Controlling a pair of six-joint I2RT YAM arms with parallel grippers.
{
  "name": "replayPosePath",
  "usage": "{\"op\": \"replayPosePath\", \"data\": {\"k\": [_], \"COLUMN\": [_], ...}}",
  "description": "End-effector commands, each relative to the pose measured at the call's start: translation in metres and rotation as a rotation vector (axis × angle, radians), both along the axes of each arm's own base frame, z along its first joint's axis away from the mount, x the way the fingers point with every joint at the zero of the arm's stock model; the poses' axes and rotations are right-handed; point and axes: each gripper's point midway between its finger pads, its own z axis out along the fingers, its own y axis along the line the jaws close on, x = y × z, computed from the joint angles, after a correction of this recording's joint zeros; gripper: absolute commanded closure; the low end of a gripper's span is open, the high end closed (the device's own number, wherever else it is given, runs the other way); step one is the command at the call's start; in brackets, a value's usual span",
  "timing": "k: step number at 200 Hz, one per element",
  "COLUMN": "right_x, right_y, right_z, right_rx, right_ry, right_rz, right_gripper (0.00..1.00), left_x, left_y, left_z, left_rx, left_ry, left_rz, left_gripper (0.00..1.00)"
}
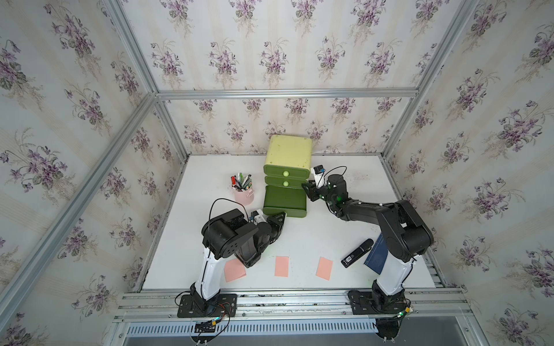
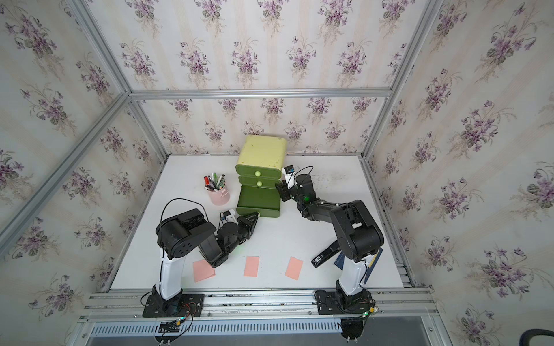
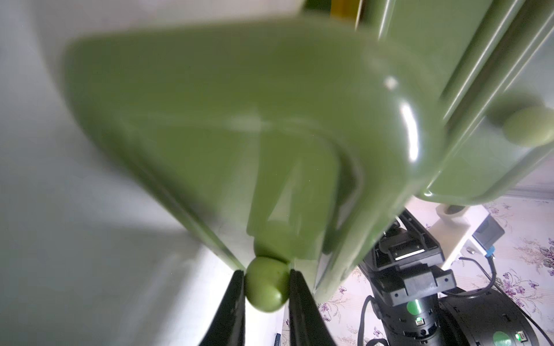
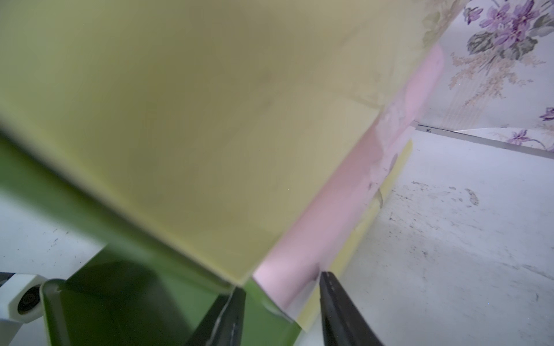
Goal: Please put the sticky notes in the drawer by color
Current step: Open the drawer in the storage box.
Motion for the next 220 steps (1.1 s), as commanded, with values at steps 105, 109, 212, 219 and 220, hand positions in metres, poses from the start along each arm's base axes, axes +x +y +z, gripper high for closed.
{"op": "replayPosePath", "data": {"k": [105,109,212,219,220], "right_x": [-0.01,-0.011,-0.036,-0.04,-0.041], "right_y": [0.003,0.003,-0.009,-0.01,-0.011], "right_z": [0.013,0.013,0.035,0.035,0.035], "right_rx": [0.023,0.024,0.114,0.114,0.115], "right_ry": [-0.005,-0.005,0.012,0.02,0.023], "right_rz": [0.033,0.033,-0.001,0.001,0.001], "right_gripper": [0.5,0.49,0.35,0.35,0.35], "left_x": [-0.03,-0.03,-0.056,-0.059,-0.06], "left_y": [0.01,0.011,0.024,0.027,0.027], "left_z": [-0.031,-0.03,-0.01,-0.009,-0.008], "left_rx": [0.103,0.104,0.204,0.23,0.235], "left_ry": [0.114,0.111,0.114,0.118,0.118], "left_rz": [-0.013,-0.007,-0.083,-0.092,-0.094], "left_gripper": [0.58,0.54,0.21,0.21,0.21]}}
